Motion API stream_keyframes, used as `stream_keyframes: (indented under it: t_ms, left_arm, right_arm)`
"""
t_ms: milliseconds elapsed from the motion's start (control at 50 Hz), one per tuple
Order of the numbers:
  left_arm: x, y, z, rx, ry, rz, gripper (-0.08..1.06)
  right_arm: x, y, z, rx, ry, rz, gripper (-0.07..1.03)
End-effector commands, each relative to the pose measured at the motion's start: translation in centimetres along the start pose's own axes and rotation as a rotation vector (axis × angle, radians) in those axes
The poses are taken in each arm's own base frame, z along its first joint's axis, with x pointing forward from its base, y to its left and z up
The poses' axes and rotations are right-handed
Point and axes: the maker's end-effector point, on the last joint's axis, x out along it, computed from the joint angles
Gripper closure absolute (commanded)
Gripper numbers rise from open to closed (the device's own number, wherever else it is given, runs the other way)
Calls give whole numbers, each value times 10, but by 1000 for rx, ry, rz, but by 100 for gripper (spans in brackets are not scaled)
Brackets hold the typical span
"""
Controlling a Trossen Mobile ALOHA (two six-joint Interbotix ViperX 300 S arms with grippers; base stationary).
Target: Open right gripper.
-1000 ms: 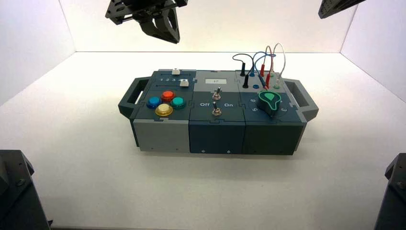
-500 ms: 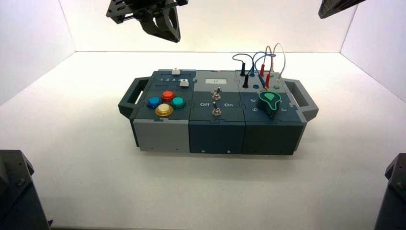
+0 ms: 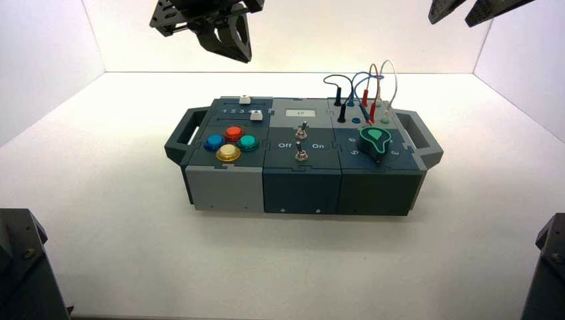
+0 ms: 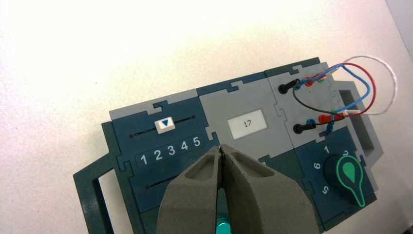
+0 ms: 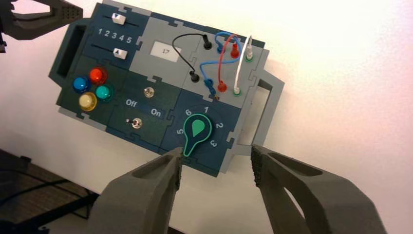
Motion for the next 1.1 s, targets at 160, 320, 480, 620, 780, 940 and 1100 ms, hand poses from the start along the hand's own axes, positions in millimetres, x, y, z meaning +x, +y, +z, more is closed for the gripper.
stream_keyframes:
  t_ms: [160, 320, 480, 620, 780, 940, 1100]
  left_arm:
    - [-5, -8, 17, 4, -47, -17, 101]
    - [-5, -8, 17, 4, -47, -17, 101]
    - [-5, -8, 18, 4, -47, -17, 101]
    - [-5, -8, 18, 2, -48, -17, 101]
    - [-5, -9, 20, 3, -53, -18, 101]
    - [-5, -8, 19, 2, -48, -17, 101]
    - [-5, -8, 20, 3, -51, -18, 101]
  right_arm:
    - [-2, -1, 4, 13, -14, -1, 23]
    - [-1, -1, 2, 12, -11, -2, 23]
    - [-1, -1, 2, 12, -8, -2, 23]
    - [-3, 0, 4, 13, -16, 1, 23]
    - [-3, 0, 4, 12, -11, 1, 23]
    - [-3, -1, 3, 12, -8, 0, 23]
    - [-3, 0, 4, 12, -11, 1, 23]
